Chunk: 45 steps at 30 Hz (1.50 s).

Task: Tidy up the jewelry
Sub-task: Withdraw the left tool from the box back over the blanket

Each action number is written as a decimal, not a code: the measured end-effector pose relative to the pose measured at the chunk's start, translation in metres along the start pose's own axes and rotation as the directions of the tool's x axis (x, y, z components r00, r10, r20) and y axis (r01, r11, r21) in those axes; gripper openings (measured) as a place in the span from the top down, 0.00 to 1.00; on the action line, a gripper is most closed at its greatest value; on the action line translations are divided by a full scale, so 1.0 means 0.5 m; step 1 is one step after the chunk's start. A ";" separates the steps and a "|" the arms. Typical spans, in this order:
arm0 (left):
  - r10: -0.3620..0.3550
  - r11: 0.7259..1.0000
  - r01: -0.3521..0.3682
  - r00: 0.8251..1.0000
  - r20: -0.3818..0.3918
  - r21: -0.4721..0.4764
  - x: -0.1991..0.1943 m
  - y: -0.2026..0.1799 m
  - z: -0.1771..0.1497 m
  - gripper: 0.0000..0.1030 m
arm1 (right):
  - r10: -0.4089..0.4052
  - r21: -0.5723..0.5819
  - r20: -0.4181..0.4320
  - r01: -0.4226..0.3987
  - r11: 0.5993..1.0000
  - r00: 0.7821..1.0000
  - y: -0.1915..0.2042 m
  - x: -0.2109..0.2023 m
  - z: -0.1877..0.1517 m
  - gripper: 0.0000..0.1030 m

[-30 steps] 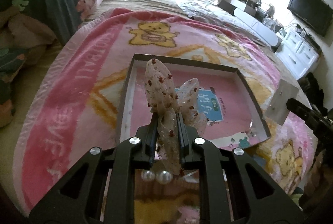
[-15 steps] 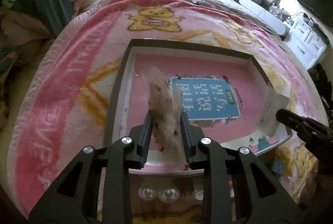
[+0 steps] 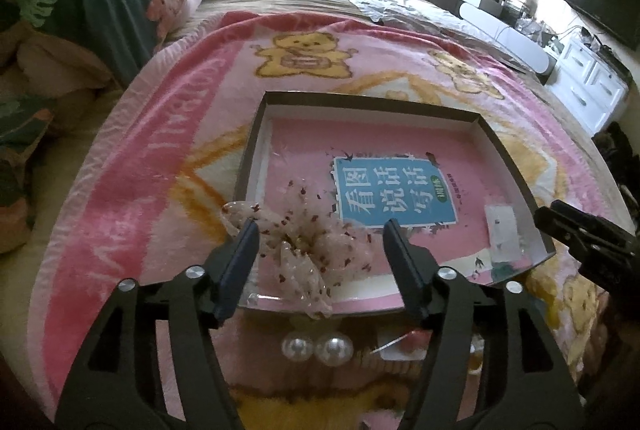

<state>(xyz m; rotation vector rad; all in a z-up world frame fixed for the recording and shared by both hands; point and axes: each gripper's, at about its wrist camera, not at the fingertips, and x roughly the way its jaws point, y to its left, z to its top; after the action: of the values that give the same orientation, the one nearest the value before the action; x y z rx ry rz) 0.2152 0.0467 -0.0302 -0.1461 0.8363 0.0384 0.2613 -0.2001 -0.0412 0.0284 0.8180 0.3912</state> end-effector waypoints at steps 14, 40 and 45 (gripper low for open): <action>-0.011 1.000 0.009 0.996 0.084 0.025 -0.117 -0.023 -0.012 0.17 | -0.024 -0.037 0.131 0.029 0.999 0.991 0.022 -0.149 -0.018 0.08; -0.031 0.999 0.026 0.990 0.140 0.038 -0.269 -0.026 -0.105 0.10 | -0.114 -0.144 0.198 0.144 0.979 0.974 0.085 -0.304 -0.117 0.05; -0.027 0.999 0.023 0.992 0.122 0.034 -0.273 -0.019 -0.126 0.10 | -0.125 -0.183 0.197 0.162 0.970 0.972 0.101 -0.313 -0.136 0.05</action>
<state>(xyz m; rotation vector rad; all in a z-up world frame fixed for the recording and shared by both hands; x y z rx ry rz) 0.0784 0.0314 0.0305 -0.1226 0.7126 0.0102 0.0999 -0.2166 0.0310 -0.1770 0.5907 0.3254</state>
